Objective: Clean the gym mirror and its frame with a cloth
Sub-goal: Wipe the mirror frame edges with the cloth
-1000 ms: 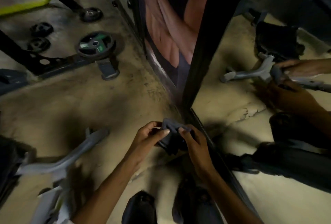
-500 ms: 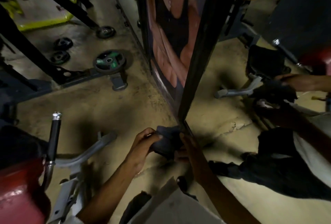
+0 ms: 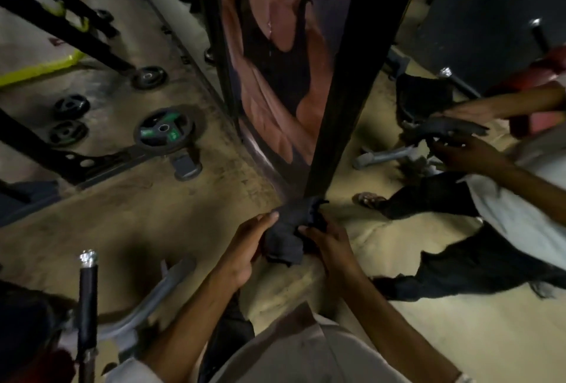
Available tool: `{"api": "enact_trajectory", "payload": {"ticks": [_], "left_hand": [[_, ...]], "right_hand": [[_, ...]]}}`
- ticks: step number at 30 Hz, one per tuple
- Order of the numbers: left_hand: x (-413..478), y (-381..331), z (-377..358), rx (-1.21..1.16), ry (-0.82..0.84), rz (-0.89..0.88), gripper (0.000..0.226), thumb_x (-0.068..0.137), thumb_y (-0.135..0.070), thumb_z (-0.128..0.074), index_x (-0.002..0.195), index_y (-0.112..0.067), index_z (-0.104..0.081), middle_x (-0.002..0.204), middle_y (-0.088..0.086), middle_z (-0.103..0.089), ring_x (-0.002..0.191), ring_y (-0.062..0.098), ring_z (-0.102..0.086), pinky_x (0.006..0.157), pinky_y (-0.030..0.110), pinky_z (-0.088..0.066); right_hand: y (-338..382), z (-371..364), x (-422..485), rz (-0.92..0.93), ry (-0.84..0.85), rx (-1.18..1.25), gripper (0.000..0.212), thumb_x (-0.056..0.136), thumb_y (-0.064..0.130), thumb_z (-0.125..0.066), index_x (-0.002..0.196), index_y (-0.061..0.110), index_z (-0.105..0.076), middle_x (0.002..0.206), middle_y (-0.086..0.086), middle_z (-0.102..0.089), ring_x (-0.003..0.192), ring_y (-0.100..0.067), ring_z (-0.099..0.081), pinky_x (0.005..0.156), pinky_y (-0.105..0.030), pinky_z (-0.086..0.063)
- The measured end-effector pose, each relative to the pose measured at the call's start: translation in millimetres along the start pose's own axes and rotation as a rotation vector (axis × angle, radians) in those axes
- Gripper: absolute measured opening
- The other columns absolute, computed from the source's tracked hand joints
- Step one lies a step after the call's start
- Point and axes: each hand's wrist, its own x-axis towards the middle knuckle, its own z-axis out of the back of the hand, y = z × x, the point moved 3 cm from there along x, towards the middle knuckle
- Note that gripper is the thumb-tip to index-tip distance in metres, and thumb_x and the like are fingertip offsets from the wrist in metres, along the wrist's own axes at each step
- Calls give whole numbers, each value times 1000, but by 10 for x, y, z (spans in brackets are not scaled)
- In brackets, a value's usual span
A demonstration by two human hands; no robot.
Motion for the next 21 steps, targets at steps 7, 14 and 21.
{"api": "enact_trajectory", "payload": {"ticks": [7, 14, 21], "left_hand": [[438, -652, 300, 195, 185, -12, 25, 100, -6, -64, 109, -22, -82, 116, 7, -80, 113, 26, -75, 96, 39, -57], [754, -881, 580, 147, 316, 191, 49, 90, -43, -63, 124, -11, -78, 139, 22, -68, 121, 34, -68, 110, 49, -47], [624, -1128, 295, 388, 425, 32, 68, 89, -72, -62, 112, -9, -73, 113, 5, -80, 113, 27, -72, 102, 45, -54]], "right_hand": [[144, -518, 140, 117, -181, 148, 25, 106, 7, -52, 118, 15, -72, 113, -17, -77, 96, -33, -76, 74, -41, -63], [238, -861, -17, 281, -242, 102, 37, 108, 8, -44, 99, 16, -79, 96, -7, -77, 89, -20, -74, 76, -27, -58], [242, -827, -134, 227, -233, 106, 27, 106, 27, -52, 98, 19, -76, 104, -24, -66, 88, -22, -73, 70, -31, -61]]}}
